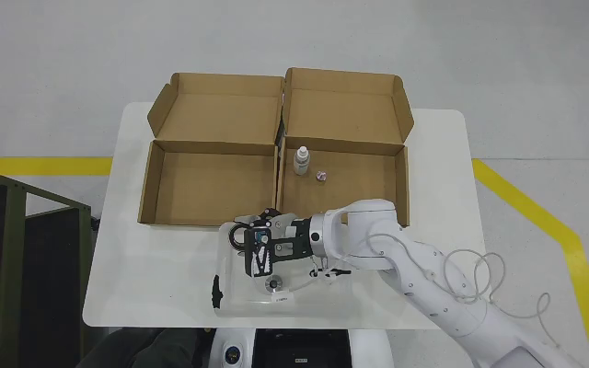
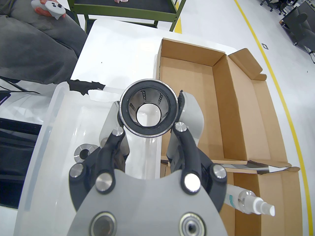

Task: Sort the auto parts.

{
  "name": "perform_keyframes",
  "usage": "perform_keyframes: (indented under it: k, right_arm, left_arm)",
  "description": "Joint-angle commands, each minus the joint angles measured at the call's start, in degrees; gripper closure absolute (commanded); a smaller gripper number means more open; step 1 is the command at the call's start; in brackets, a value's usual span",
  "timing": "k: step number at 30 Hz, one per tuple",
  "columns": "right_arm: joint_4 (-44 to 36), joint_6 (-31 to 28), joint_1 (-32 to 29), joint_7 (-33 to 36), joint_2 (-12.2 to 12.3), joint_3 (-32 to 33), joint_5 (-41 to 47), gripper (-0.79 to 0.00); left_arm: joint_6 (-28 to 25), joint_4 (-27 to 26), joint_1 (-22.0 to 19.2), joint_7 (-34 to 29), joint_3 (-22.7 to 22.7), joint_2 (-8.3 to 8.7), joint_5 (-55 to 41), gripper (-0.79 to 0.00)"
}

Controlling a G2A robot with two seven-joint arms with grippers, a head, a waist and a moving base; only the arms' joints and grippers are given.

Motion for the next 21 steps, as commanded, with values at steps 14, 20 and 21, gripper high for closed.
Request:
perform_keyframes:
  k: [14,20,21]
  right_arm:
    - [7.6,3.55,6.82,-2.42,-2.41,-1.86,1.53,0.0]
    - [11.88,6.18,10.48,-2.55,-3.95,-3.37,1.73,0.0]
    - [12.5,6.62,11.1,-2.33,-4.24,-3.78,1.49,0.0]
  left_arm:
    - [0.0,0.0,0.0,0.0,0.0,0.0,0.0,-0.785]
    - [0.0,0.0,0.0,0.0,0.0,0.0,0.0,-0.785]
    - [0.0,0.0,0.0,0.0,0.0,0.0,0.0,-0.785]
